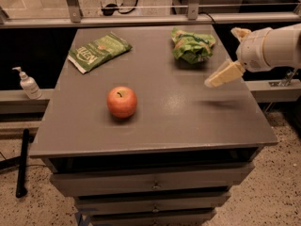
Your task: Move green rice chip bag near apple
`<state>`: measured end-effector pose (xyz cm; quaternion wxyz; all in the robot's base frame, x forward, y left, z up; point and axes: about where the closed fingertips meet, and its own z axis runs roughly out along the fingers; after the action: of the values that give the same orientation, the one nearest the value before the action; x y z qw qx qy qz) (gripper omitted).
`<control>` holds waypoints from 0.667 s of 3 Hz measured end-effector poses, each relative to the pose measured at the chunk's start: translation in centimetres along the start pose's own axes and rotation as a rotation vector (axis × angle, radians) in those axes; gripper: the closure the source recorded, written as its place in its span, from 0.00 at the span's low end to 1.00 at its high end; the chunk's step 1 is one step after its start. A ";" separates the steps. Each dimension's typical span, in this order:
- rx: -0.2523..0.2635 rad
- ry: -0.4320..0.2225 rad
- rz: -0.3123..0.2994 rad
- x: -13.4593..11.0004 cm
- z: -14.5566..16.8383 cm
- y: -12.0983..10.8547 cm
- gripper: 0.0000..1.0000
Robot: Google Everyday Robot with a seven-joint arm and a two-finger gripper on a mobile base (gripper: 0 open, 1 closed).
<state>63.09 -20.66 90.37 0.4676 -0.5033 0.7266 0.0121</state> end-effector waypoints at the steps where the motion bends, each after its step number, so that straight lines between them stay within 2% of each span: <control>1: 0.074 -0.091 0.043 -0.5 3.1 -3.6 0.00; 2: 0.111 -0.141 0.079 -0.5 5.6 -6.6 0.00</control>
Offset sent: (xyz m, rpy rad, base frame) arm 0.1361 -0.0105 0.0038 0.2260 -0.1610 -0.0962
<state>71.76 -20.79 90.49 0.5440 -0.4453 0.7107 0.0256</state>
